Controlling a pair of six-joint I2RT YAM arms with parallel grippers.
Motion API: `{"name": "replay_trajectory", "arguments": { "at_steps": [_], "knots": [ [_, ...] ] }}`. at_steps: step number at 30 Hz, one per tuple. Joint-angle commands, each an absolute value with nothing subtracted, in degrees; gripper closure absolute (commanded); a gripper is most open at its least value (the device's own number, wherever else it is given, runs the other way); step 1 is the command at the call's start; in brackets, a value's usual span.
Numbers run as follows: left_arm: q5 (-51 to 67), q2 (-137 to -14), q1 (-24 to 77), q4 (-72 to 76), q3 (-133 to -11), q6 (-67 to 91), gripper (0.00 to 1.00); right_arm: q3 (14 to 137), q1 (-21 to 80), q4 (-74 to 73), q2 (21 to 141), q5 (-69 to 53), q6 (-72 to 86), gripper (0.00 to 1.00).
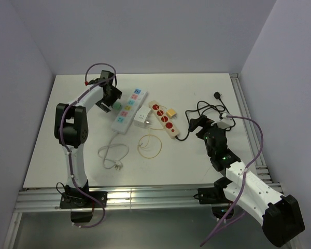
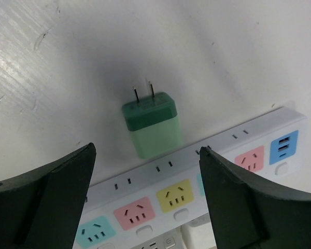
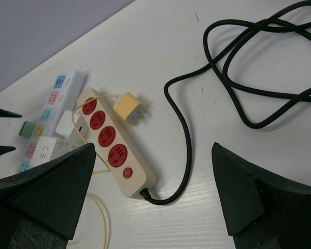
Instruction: Insert the plug
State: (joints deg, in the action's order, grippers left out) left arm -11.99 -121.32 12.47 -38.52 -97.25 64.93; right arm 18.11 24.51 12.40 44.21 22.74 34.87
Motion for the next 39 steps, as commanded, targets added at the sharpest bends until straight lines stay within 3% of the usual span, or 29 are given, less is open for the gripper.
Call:
{"name": "replay_trajectory", "arguments": {
  "at_steps": [1,10,32,36,39],
  "knots": [
    [-14.41,-122.87,12.57,-40.34,-100.63,68.36,0.13,20.48,24.70,13.45,43.51,21.98,34.63,0.00],
    [-15.12,-129.20,12.74,-48.34,-109.77,70.31,0.17,20.13,24.70,13.53,42.98,21.89,34.45,0.00],
    [-15.03,-132.27,13.45,-45.97,-111.18,70.40,0.24,20.04,24.78,13.27,42.10,21.27,34.98,0.01],
    [-14.50,-132.80,13.45,-44.66,-111.54,69.79,0.37,19.86,24.70,13.45,42.01,21.27,34.89,0.01],
    [-14.68,-132.89,13.36,-44.04,-111.53,69.52,0.39,19.86,24.70,13.45,42.10,21.36,34.89,0.01]
  ]
}}
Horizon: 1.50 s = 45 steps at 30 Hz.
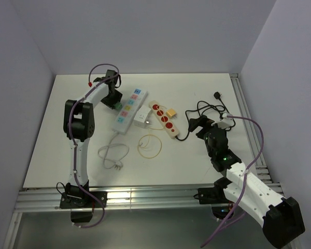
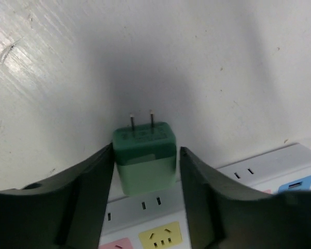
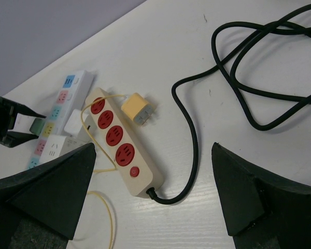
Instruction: Insert the plug
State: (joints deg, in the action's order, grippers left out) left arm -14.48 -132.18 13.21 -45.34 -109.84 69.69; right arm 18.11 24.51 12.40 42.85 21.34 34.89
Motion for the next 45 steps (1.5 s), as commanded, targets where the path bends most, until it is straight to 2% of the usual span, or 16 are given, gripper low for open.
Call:
{"name": "replay_trajectory", "arguments": {
  "at_steps": [1,2,5,7,12,19,23,35,41,45],
  "knots": [
    [-14.59,-132.89,13.36,-43.25,-111.53,69.17,0.44,19.86,24.70,13.36,42.19,21.36,34.89,0.01],
    [-14.50,-132.98,13.36,-43.07,-111.53,68.91,0.49,19.86,24.70,13.36,42.19,21.36,34.81,0.01],
    [-13.97,-132.72,13.36,-42.37,-111.62,67.85,0.81,19.78,24.70,13.71,42.19,21.09,34.72,0.01],
    [-13.89,-132.02,13.36,-42.10,-111.10,66.98,0.87,19.78,24.70,13.97,42.36,20.66,34.37,0.01],
    [-13.36,-126.31,13.27,-41.22,-108.46,63.20,0.87,20.12,24.78,15.29,43.06,17.32,32.52,0.02],
    [-9.32,-109.55,13.36,-33.67,-93.27,61.17,0.88,20.21,24.79,20.92,41.48,1.43,30.32,0.07],
    [-8.09,-102.14,14.15,-31.12,-86.93,62.40,0.93,22.06,25.57,22.06,42.80,-1.75,32.25,0.12],
    [-2.29,-85.35,19.51,-23.92,-71.55,72.14,0.93,28.82,39.71,31.81,56.32,3.60,34.63,0.16],
    [-1.50,-79.72,23.02,-22.68,-69.00,76.98,0.93,34.97,43.94,36.29,66.00,5.54,37.00,0.18],
    [0.97,-75.86,24.87,-15.76,-63.48,81.73,0.92,37.79,45.35,39.81,71.70,4.92,38.14,0.18]
  ]
}}
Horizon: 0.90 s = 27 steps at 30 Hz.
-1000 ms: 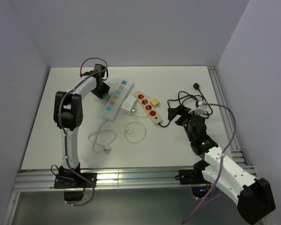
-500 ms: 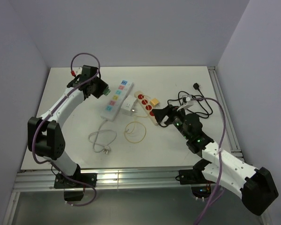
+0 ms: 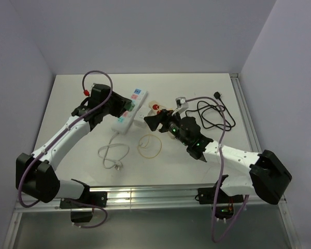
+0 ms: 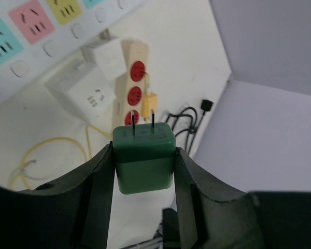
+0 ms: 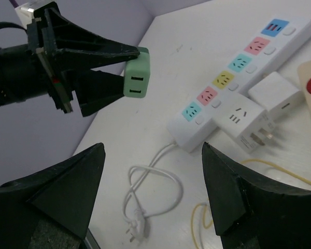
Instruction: Insert the plug
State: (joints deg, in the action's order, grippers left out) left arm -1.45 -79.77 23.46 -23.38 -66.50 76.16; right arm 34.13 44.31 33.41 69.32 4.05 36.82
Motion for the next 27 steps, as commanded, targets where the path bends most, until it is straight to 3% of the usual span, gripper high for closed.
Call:
{"name": "replay_trajectory", "arguments": {
  "at_steps": [1,18,23,27],
  "knots": [
    [0.88,-74.81,25.40,-14.78,-62.67,82.52,0.92,38.31,45.96,40.42,72.33,4.83,38.14,0.18],
    [-4.31,-73.21,34.01,-12.74,-62.14,88.51,0.90,45.79,49.39,39.38,79.63,11.33,35.16,0.25],
    [-4.13,-73.13,34.54,-13.80,-61.88,88.94,0.90,45.70,49.57,38.85,79.72,13.62,34.98,0.37],
    [-3.25,-72.33,34.63,-12.04,-60.03,89.74,0.90,45.53,49.57,39.20,80.07,13.89,35.07,0.38]
  ]
}}
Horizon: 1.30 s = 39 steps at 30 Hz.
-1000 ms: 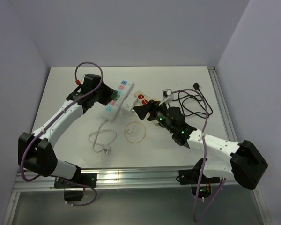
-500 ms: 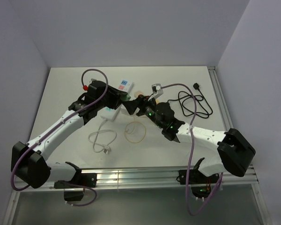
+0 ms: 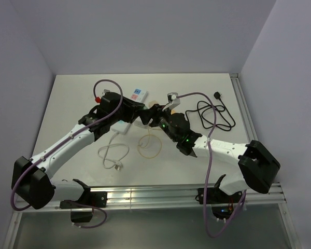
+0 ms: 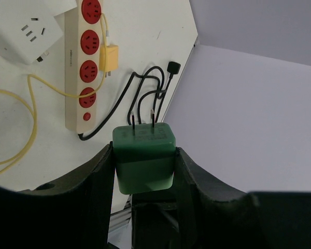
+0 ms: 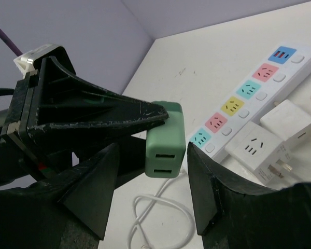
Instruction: Insert the plug
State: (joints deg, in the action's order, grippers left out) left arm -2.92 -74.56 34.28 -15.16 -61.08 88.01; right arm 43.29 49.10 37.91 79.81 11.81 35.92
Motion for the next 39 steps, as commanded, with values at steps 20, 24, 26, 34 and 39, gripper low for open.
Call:
{"name": "replay_trajectory", "arguments": {
  "at_steps": [20,24,26,34,39],
  "knots": [
    [-1.32,-70.84,34.72,-10.47,-57.22,91.14,0.90,47.19,49.66,38.50,82.97,13.89,36.21,0.48],
    [-1.05,-71.01,34.89,-9.67,-57.22,91.41,0.90,47.46,49.83,38.41,83.58,13.98,36.39,0.57],
    [-1.40,-70.93,34.98,-10.55,-57.57,91.14,0.90,47.37,49.83,38.50,83.41,14.24,36.39,0.65],
    [-1.67,-69.61,34.89,-8.17,-55.63,91.67,0.70,47.46,49.75,37.71,82.88,13.89,36.21,0.89],
    [-1.67,-70.05,34.98,-10.89,-57.30,89.65,0.41,48.51,49.83,34.29,81.92,14.76,35.77,0.91]
  ]
}}
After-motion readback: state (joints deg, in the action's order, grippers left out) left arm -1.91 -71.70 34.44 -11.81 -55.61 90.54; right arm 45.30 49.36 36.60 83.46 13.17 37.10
